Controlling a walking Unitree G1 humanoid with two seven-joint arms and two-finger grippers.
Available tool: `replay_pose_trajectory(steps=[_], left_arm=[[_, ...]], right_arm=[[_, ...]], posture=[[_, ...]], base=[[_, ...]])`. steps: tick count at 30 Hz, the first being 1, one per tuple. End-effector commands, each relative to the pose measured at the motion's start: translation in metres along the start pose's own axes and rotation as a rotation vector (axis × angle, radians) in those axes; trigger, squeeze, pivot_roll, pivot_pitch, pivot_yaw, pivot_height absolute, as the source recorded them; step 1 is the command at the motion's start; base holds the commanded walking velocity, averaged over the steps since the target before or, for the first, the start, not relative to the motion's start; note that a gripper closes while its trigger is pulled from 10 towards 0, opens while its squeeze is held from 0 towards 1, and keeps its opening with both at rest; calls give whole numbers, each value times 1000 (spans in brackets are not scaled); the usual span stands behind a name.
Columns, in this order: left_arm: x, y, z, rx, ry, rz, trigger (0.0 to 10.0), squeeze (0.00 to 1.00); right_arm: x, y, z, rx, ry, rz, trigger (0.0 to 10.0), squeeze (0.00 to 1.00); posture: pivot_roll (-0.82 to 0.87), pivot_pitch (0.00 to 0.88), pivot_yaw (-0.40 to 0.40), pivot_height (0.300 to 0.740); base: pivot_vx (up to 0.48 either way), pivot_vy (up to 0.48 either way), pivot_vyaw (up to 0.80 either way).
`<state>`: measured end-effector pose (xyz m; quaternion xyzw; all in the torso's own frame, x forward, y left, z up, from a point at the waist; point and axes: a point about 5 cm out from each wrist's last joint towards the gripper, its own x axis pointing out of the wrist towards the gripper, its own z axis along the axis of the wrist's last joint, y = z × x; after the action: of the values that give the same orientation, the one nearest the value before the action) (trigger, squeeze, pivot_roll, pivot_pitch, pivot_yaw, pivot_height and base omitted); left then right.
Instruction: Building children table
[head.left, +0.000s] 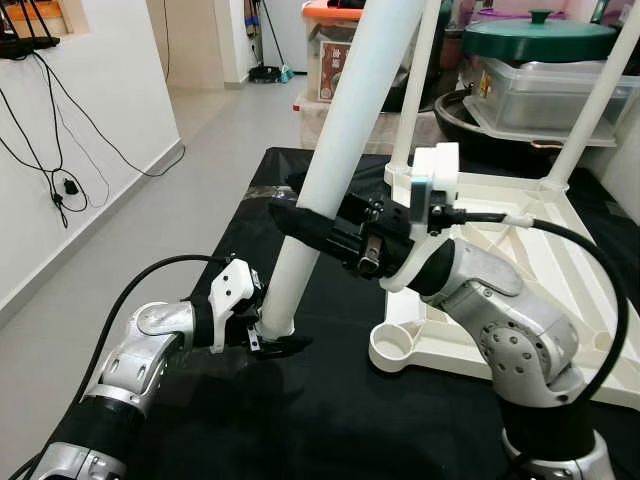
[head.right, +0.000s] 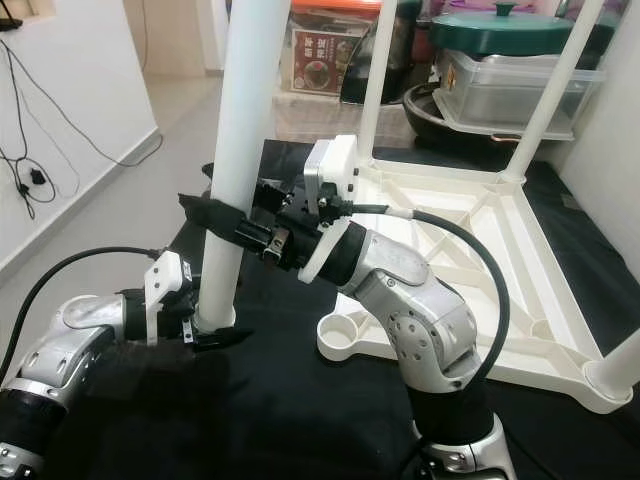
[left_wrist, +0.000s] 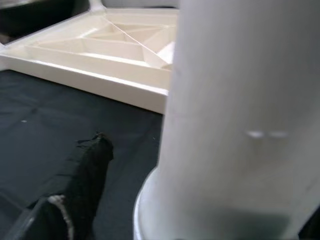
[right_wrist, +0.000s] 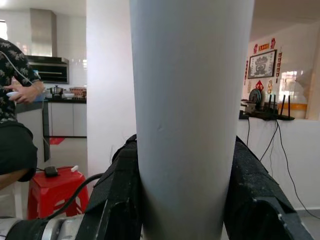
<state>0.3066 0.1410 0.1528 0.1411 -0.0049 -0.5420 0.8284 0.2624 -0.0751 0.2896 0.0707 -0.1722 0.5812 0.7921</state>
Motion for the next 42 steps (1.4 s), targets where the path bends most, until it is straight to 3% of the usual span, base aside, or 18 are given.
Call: replay_pose_trajectory(steps=[1,2,3,4,16,17,19,20,21,22,26,27,34,42], left_arm=[[3,1,1,15,3,-9,4627,0],[3,1,1,15,3,-9,4627,0],[3,0,1,15,4,-10,3725,0],[3,0,0,15,4,-13,0,0],[5,-2,-1,27,0,-35,0,0],[5,-1,0,33,1,-28,3529,0],[5,-1,0,37,1,-23,3529,0],[5,-1,2,40,-5,-19,6627,0],[5,-1,2,40,-5,-19,6627,0],[6,0,5,45,-17,-13,9216,0],[6,0,7,48,-25,-12,9647,0],[8,-2,10,52,-37,-15,10000,0],[15,-6,16,63,-67,-31,9765,0],[27,-12,20,53,-100,-48,9529,0]], right_arm=[[5,10,0,28,-16,63,0,0],[5,10,0,28,-16,63,0,0],[5,11,0,29,-17,64,0,0],[6,11,1,30,-18,65,0,0],[7,1,2,47,-12,-13,0,0],[7,-2,-2,46,12,-48,10000,0],[7,-3,-4,45,28,-73,10000,0],[6,-5,-7,53,33,-94,10000,0],[6,-5,-7,53,33,-94,10000,0],[4,-9,-15,61,42,-148,10000,1000],[3,-11,-22,62,59,-185,10000,1000],[2,-11,-30,59,82,-210,10000,0],[4,-7,-51,95,111,-271,10000,0],[18,-8,-60,135,35,-355,10000,0]], posture=[[79,0,-39,740],[79,0,-39,740],[79,0,-39,740],[79,0,-39,740],[80,0,-36,740],[80,0,-36,740],[80,0,-36,740],[83,0,-36,740],[83,0,-36,740],[83,0,-36,740],[88,0,-39,740],[90,0,-39,740],[92,0,-40,740],[92,0,-37,740]], base=[[0,0,0],[0,0,0],[0,0,0],[0,0,0],[0,0,0],[0,0,0],[0,0,0],[0,0,0],[0,0,0],[0,0,0],[0,0,0],[0,0,0],[0,0,0],[0,0,0]])
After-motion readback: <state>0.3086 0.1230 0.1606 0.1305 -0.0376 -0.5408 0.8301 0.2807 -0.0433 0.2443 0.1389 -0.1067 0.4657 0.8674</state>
